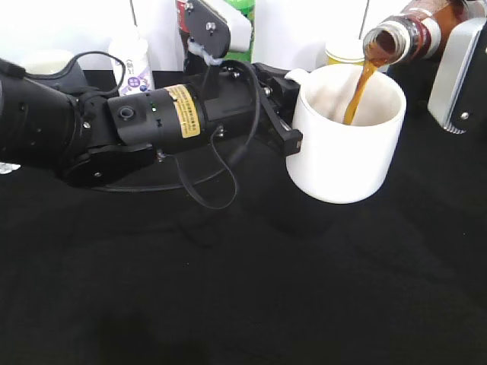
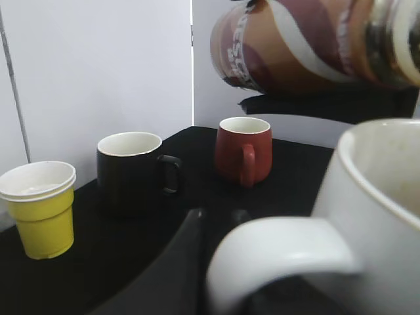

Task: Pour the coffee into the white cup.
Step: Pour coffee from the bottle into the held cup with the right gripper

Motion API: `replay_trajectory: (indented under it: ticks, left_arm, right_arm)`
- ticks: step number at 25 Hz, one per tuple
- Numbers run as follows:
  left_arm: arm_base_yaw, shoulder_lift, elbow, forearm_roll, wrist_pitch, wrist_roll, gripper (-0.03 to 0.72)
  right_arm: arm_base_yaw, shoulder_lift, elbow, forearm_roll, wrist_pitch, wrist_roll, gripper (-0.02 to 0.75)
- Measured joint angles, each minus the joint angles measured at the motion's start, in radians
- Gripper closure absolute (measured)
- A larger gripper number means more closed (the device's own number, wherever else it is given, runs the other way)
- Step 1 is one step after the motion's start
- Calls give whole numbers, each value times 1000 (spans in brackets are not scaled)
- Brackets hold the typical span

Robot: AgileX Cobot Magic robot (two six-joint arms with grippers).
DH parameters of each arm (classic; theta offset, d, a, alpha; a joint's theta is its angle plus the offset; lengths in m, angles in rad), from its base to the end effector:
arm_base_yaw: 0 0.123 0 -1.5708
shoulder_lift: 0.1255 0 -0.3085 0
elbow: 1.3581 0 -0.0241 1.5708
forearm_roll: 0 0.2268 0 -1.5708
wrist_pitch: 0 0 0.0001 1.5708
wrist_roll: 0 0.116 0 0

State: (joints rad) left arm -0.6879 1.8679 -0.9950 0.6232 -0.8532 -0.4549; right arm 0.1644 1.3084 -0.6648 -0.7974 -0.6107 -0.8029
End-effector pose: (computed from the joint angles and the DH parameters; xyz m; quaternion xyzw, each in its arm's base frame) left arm 0.2829 -0.2984 0.2571 0.3799 0.6099 -0.3849 0.5793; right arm 0.2571 0.0908 0.3185 -0.6314 0.3842 -0.2839 0.6109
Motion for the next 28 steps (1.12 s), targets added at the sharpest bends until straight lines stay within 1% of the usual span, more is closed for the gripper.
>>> replay_trajectory:
  ticks: [2,4,9,13,26,28]
  left_arm:
    - [0,0,0,7,0,-7,614]
    - [0,0,0,42,0,-14,614]
    - [0,0,0,58,0,-29,614]
    - [0,0,0,98,0,-34,613]
    - [0,0,0,101,0,-37,613]
    - [1,0,0,95,0,-37,613]
  right_arm:
    - [0,0,0,1,-1,-29,220]
    - [0,0,0,1,-1,-34,220]
    - [0,0,0,3,1,-59,220]
    - [0,0,0,4,1,-63,220]
    - [0,0,0,5,1,-127,220]
    - [0,0,0,6,1,-59,220]
